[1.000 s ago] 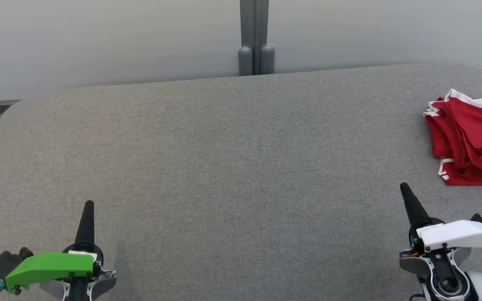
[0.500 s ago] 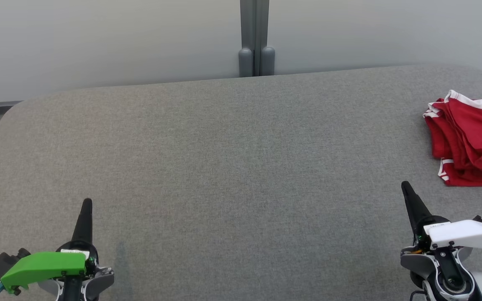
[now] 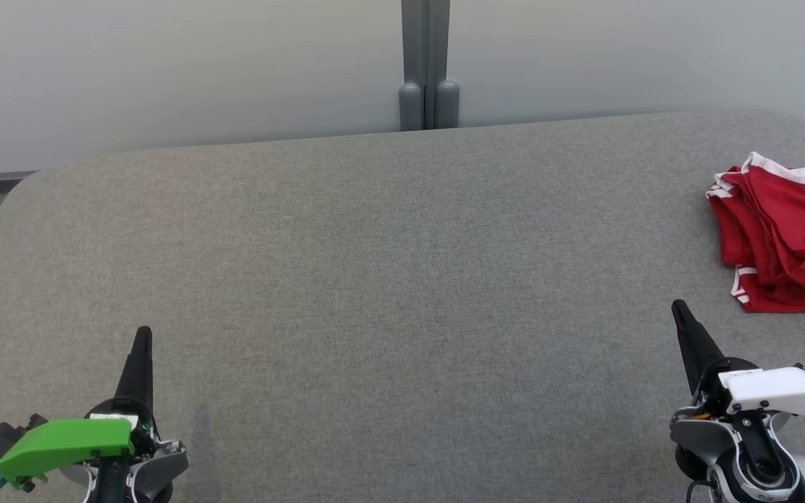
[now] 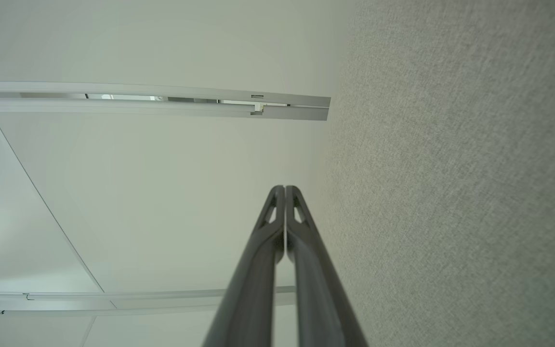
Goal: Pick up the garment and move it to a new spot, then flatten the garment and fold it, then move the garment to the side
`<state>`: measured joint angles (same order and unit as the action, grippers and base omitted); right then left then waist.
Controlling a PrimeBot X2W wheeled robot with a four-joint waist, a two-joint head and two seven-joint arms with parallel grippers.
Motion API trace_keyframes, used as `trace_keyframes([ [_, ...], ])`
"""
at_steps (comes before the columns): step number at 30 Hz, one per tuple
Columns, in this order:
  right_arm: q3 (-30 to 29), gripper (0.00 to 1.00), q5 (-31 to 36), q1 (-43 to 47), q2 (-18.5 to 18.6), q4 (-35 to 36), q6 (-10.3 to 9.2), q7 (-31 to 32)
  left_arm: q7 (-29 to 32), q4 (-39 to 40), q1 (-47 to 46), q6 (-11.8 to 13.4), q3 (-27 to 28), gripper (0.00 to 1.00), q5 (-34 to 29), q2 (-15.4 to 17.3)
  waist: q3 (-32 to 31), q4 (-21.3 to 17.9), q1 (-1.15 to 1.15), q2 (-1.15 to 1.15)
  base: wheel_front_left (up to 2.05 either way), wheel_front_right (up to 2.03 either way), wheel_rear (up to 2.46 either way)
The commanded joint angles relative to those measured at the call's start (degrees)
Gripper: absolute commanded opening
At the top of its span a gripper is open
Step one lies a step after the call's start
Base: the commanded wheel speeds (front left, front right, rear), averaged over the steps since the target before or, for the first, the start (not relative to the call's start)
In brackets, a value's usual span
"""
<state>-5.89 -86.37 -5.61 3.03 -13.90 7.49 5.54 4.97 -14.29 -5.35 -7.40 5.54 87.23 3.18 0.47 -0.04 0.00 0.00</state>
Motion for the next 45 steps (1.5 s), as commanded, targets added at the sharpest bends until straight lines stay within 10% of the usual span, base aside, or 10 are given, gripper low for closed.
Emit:
trace_keyframes([
  [1, -0.25, 0.00, -1.23, -0.76, 0.03, -0.05, 0.01, 0.37, 0.36, 0.29, -1.10, -0.14, 0.42, 0.00, 1.24, -0.01, -0.03, 0.01, 0.00, 0.00, 0.00, 0.00, 0.00],
  [45, -0.73, 0.00, -6.20, -0.78, -0.16, -0.19, 0.01, 1.14, 1.74, 0.32, -1.19, -0.16, 1.11, 0.00, 5.23, -0.27, -0.29, 0.04, 0.00, 0.00, 0.00, 0.00, 0.00],
])
